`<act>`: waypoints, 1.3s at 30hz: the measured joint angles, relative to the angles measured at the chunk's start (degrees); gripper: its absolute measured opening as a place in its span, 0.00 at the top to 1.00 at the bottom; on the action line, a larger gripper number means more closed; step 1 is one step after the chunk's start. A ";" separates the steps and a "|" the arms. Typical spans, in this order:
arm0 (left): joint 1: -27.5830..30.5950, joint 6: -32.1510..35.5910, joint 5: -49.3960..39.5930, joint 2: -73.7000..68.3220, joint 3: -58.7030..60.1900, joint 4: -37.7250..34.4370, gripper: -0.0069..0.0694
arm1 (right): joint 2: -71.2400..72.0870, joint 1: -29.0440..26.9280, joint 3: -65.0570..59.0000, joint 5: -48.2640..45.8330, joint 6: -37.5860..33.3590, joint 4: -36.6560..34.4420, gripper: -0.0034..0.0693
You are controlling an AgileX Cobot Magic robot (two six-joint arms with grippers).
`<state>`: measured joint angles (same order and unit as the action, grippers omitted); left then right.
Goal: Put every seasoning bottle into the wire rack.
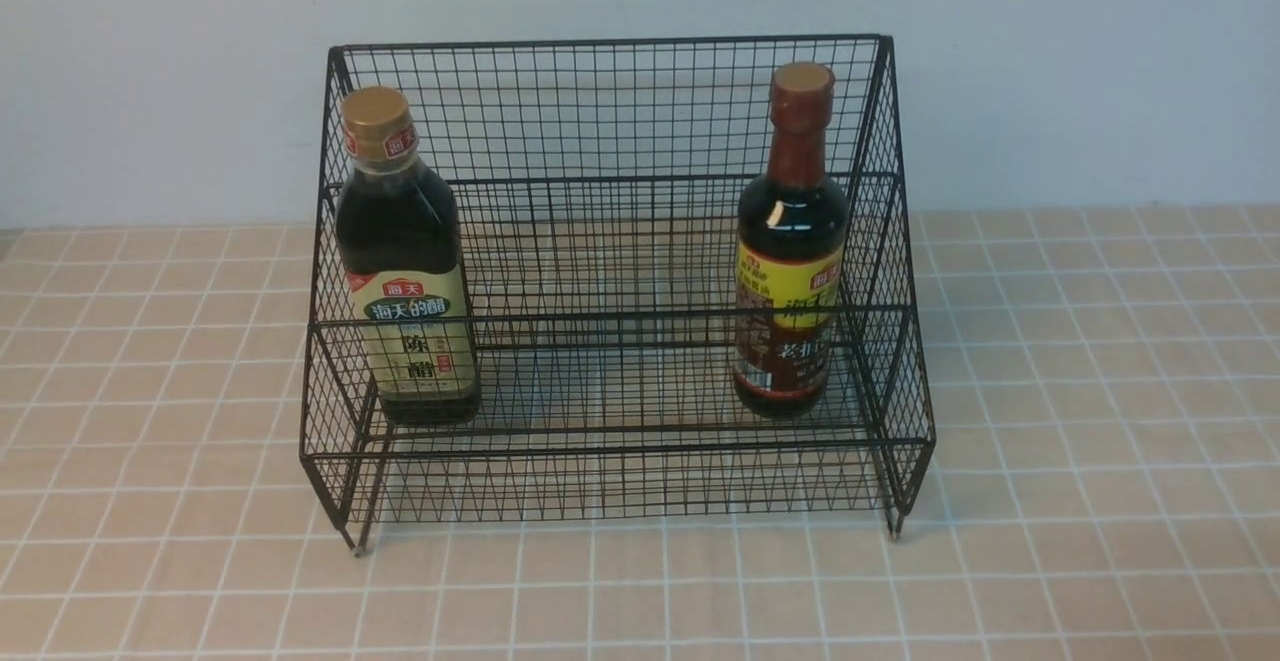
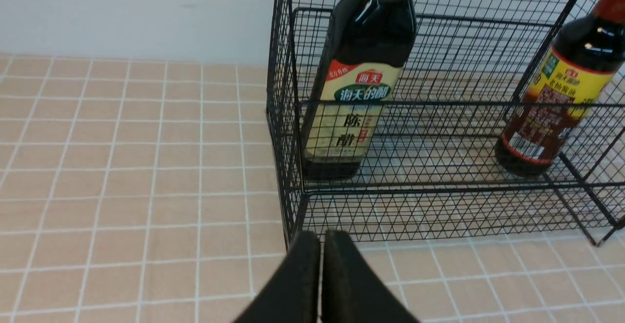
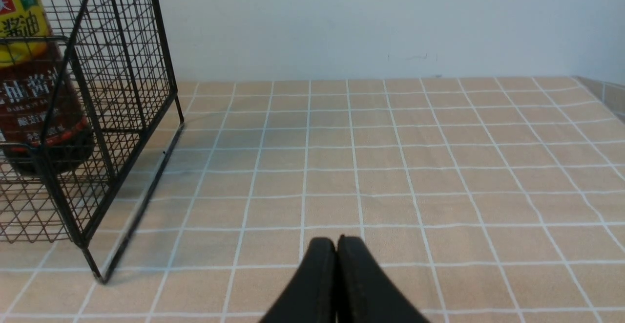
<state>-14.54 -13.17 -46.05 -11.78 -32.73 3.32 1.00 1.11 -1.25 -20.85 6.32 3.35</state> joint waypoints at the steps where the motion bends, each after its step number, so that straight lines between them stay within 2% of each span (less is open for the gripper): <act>1: 0.00 0.71 0.20 0.00 0.27 0.12 0.92 | 0.00 0.00 0.00 0.00 0.00 0.00 0.97; 6: 1.30 8.60 7.45 2.42 6.21 -0.92 0.92 | 0.00 0.00 0.00 0.00 0.00 0.05 0.97; 9: 4.91 14.46 13.85 5.96 13.07 -4.12 0.92 | 0.00 0.00 0.00 0.00 0.00 0.05 0.97; 14: 11.63 18.20 22.95 11.41 24.85 -6.57 0.92 | 0.00 0.00 0.00 0.00 0.00 0.05 0.97; 21: 12.88 18.61 25.26 12.42 33.95 -6.64 0.92 | 0.00 0.00 0.00 0.00 0.00 0.05 0.97; 39: 12.88 18.60 25.02 12.42 34.34 -5.56 0.92 | 0.00 0.00 0.00 0.00 0.00 0.05 0.97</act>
<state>-1.66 5.43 -21.03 0.64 1.61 -2.24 1.00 1.11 -1.25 -20.85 6.32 3.41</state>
